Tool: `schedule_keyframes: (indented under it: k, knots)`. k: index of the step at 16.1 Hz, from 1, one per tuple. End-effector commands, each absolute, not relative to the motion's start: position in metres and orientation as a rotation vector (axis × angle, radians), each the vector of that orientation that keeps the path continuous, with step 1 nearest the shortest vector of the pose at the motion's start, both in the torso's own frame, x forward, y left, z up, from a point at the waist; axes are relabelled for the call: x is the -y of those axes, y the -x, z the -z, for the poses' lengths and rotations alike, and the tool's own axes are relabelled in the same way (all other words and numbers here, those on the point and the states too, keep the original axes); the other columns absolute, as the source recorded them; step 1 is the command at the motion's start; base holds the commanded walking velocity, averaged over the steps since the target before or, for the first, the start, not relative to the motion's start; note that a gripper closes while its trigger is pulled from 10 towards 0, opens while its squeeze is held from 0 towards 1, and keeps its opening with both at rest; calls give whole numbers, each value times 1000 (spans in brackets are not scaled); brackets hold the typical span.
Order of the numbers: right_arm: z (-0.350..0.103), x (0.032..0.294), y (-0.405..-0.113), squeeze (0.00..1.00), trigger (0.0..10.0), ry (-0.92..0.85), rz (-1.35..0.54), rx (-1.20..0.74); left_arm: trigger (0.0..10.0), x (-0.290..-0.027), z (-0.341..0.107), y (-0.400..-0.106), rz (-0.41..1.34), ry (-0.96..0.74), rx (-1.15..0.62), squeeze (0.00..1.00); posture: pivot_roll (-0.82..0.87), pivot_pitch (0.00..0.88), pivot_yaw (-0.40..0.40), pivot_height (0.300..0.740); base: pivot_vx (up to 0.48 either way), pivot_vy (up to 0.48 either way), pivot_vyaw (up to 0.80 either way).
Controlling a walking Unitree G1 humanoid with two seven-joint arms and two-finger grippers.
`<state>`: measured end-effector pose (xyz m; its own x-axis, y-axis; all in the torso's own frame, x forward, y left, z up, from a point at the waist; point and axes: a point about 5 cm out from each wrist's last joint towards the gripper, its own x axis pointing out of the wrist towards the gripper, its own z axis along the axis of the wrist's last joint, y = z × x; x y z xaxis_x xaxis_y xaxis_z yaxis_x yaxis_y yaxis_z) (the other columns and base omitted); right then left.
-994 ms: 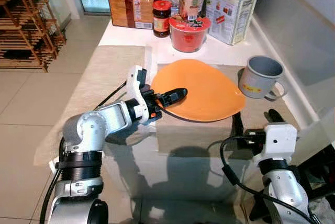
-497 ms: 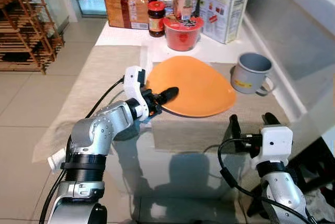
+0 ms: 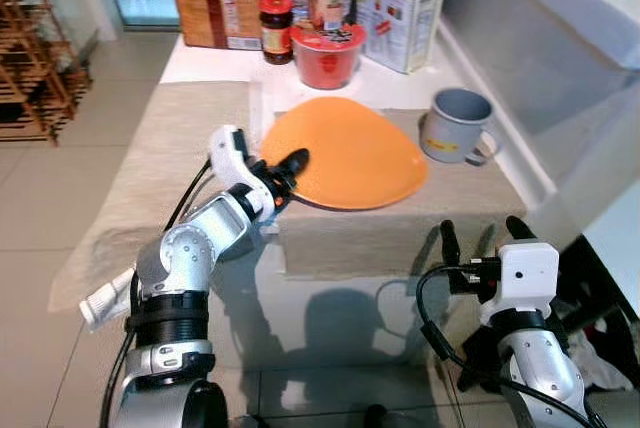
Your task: Setting the table
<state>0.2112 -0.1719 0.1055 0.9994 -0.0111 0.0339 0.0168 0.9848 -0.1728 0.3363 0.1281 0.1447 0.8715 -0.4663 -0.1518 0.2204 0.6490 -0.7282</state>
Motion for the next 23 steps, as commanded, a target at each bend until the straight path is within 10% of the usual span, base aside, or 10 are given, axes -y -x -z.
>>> schedule_keyframes:
  k: [1, 6, 9, 15, 23]
  knots:
    - [-104, 172, -210, 0, 10000, 175, 17, 20, 0, -134, -126, -334, 299, 816, -425, 0, -33, 40, 4, 740, 0, 0, 0]
    - [-103, 173, -211, 0, 10000, 178, 15, 17, 0, -143, -144, -338, 285, 724, -291, 0, -33, 29, -2, 740, 0, 0, 0]
    - [-103, 174, -212, 0, 10000, 177, 16, 21, 0, -150, -153, -331, 265, 326, -151, 0, -30, 24, 3, 740, 0, 0, 0]
    - [-102, 172, -212, 0, 10000, 175, 2, 20, 0, -169, -182, -316, 182, 226, 55, 0, -5, 28, -4, 740, 0, 0, 0]
    - [-103, 169, -216, 0, 10000, 175, -10, 32, 0, -168, -219, -281, 57, -345, 466, 0, 12, 26, -12, 740, 0, 0, 0]
